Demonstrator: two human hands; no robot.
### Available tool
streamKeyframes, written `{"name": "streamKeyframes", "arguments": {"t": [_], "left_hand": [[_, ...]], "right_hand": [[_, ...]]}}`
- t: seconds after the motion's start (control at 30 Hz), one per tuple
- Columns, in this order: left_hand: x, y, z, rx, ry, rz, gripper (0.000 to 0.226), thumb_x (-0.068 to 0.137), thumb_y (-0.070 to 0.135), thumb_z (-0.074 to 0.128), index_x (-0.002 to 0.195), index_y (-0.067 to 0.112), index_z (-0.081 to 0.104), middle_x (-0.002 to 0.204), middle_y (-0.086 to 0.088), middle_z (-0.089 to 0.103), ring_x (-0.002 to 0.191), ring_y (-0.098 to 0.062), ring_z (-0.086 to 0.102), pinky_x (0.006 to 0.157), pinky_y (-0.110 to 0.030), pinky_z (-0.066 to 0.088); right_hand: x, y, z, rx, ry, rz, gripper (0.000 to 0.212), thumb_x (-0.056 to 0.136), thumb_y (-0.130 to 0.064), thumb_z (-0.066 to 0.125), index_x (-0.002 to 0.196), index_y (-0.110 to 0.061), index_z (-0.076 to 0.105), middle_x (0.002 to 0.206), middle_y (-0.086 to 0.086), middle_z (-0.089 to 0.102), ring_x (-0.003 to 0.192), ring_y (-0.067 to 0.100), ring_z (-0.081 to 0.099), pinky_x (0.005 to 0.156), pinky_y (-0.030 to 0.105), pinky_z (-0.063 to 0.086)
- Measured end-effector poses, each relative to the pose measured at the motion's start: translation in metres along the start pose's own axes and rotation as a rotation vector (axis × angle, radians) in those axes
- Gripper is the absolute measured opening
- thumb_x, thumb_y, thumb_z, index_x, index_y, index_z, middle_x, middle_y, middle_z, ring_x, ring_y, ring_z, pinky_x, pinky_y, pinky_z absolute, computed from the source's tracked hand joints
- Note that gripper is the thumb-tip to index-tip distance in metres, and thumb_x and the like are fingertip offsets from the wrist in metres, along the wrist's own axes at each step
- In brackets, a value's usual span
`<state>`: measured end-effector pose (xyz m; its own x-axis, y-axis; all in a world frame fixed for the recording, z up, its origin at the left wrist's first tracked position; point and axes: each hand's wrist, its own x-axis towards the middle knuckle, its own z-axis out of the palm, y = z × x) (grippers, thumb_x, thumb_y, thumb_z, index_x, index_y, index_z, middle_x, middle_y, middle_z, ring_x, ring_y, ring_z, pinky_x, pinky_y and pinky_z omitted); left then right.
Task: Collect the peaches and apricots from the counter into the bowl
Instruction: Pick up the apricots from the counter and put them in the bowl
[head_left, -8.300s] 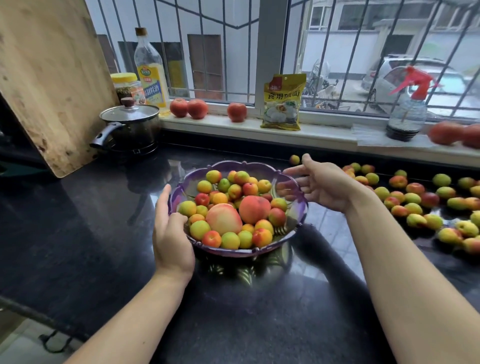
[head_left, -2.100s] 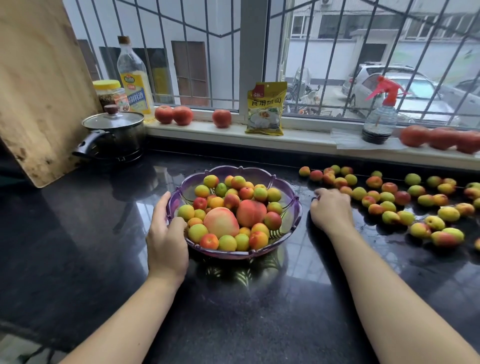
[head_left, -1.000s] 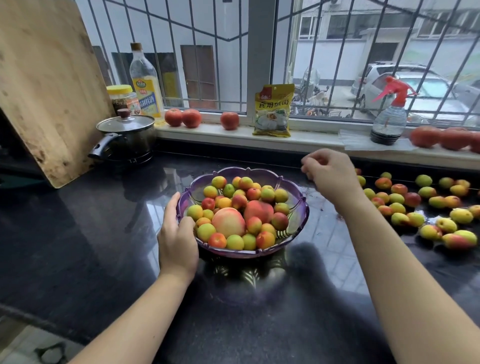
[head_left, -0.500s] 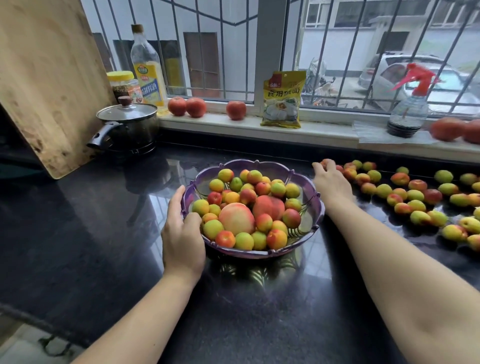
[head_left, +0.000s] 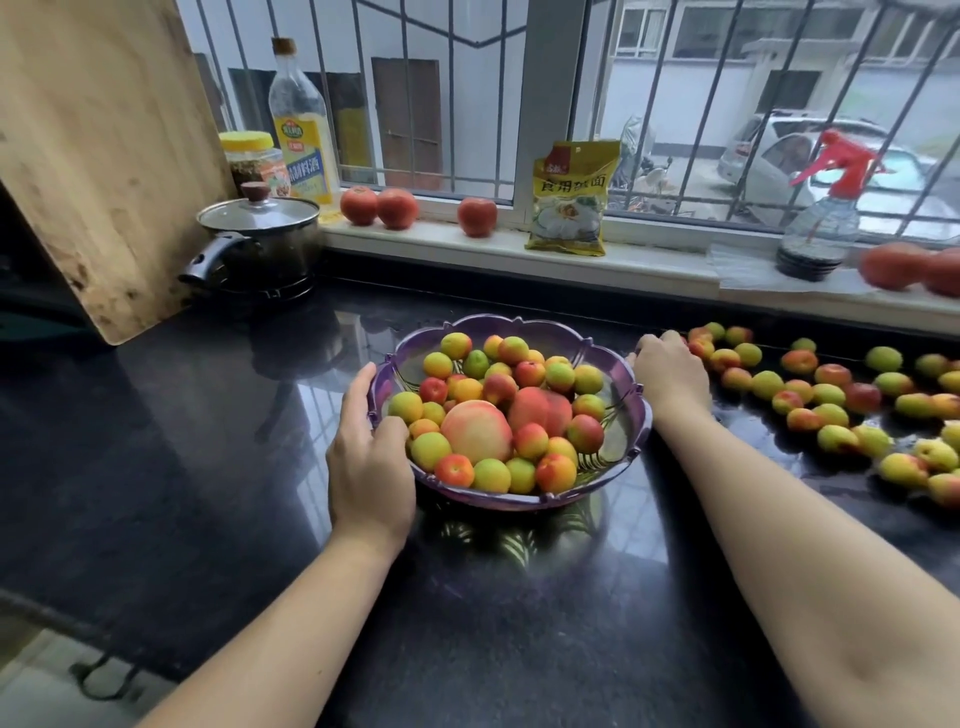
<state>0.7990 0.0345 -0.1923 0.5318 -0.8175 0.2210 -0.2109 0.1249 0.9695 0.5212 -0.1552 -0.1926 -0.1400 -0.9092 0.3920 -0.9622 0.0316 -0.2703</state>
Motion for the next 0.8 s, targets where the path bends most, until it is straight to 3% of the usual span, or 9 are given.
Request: {"name": "streamKeyframes", "arguments": {"t": [0.17,0.27,0.37,0.43,0.5,0.57,0.63,0.7,0.8], "left_hand": [[-0.002,0.004,-0.001,0.010,0.001,0.010,0.068,0.086,0.037,0.041,0.153,0.034,0.047,0.140,0.011,0.059,0.126,-0.012,0.055,0.108,-0.039,0.047],[-0.001,0.003,0.000,0.010,0.000,0.017,0.068,0.085,0.037,0.041,0.153,0.033,0.047,0.141,0.011,0.058,0.124,-0.012,0.054,0.100,-0.025,0.045],[-0.001,0.003,0.001,0.016,0.007,0.017,0.069,0.086,0.037,0.040,0.154,0.032,0.046,0.136,0.016,0.055,0.120,-0.008,0.051,0.084,-0.010,0.036],[-0.004,0.005,0.001,0.011,0.003,0.010,0.070,0.085,0.037,0.040,0.155,0.031,0.045,0.134,0.017,0.053,0.119,-0.008,0.050,0.085,-0.012,0.035],[-0.005,0.008,0.000,0.011,-0.003,-0.001,0.071,0.085,0.037,0.040,0.156,0.031,0.045,0.133,0.017,0.053,0.119,-0.007,0.049,0.091,-0.019,0.036],[-0.006,0.009,0.000,0.017,-0.003,-0.013,0.072,0.084,0.037,0.041,0.155,0.033,0.045,0.132,0.018,0.054,0.117,-0.007,0.049,0.089,-0.019,0.036],[-0.006,0.009,-0.001,0.012,-0.013,-0.023,0.072,0.083,0.038,0.042,0.155,0.034,0.045,0.131,0.017,0.055,0.116,-0.007,0.050,0.082,-0.010,0.035],[-0.006,0.010,-0.002,0.022,-0.024,-0.032,0.073,0.083,0.038,0.042,0.156,0.034,0.044,0.131,0.017,0.055,0.115,-0.007,0.050,0.080,-0.008,0.033],[-0.009,0.014,-0.002,0.049,-0.030,-0.055,0.075,0.083,0.040,0.039,0.157,0.032,0.041,0.139,0.012,0.054,0.121,-0.011,0.049,0.094,-0.021,0.037]], "right_hand": [[-0.015,-0.006,-0.032,0.532,-0.018,0.105,0.039,0.103,-0.037,0.051,0.095,-0.007,0.074,0.094,0.013,0.071,0.088,0.028,0.063,0.072,0.033,0.040],[-0.038,-0.012,-0.077,0.783,-0.007,0.077,0.047,0.106,-0.044,0.043,0.082,-0.013,0.069,0.077,0.006,0.065,0.073,0.022,0.057,0.065,0.034,0.042],[-0.072,-0.027,-0.114,0.660,-0.145,-0.128,0.031,0.104,-0.040,0.045,0.091,-0.022,0.066,0.084,-0.005,0.064,0.078,0.011,0.057,0.063,0.026,0.041],[-0.096,-0.037,-0.126,0.478,-0.265,-0.294,0.018,0.102,-0.027,0.049,0.105,-0.026,0.067,0.103,-0.007,0.062,0.096,0.010,0.057,0.075,0.025,0.045],[-0.117,-0.043,-0.129,0.342,-0.336,-0.415,0.025,0.102,-0.020,0.050,0.118,-0.024,0.069,0.116,-0.004,0.062,0.110,0.015,0.055,0.094,0.035,0.046],[-0.134,-0.044,-0.127,0.364,-0.366,-0.442,0.030,0.103,-0.022,0.050,0.128,-0.024,0.066,0.126,-0.004,0.064,0.118,0.015,0.053,0.103,0.037,0.043],[-0.146,-0.038,-0.124,0.513,-0.277,-0.435,0.030,0.103,-0.022,0.055,0.130,-0.023,0.066,0.122,-0.010,0.064,0.116,0.010,0.052,0.101,0.031,0.041],[-0.147,-0.022,-0.123,0.642,-0.055,-0.349,0.024,0.101,-0.017,0.058,0.121,-0.019,0.070,0.111,-0.012,0.064,0.108,0.007,0.056,0.093,0.024,0.042],[-0.136,0.016,-0.119,0.634,0.127,-0.146,0.019,0.100,-0.011,0.055,0.109,-0.015,0.071,0.104,-0.005,0.068,0.100,0.013,0.061,0.088,0.027,0.047]]}}
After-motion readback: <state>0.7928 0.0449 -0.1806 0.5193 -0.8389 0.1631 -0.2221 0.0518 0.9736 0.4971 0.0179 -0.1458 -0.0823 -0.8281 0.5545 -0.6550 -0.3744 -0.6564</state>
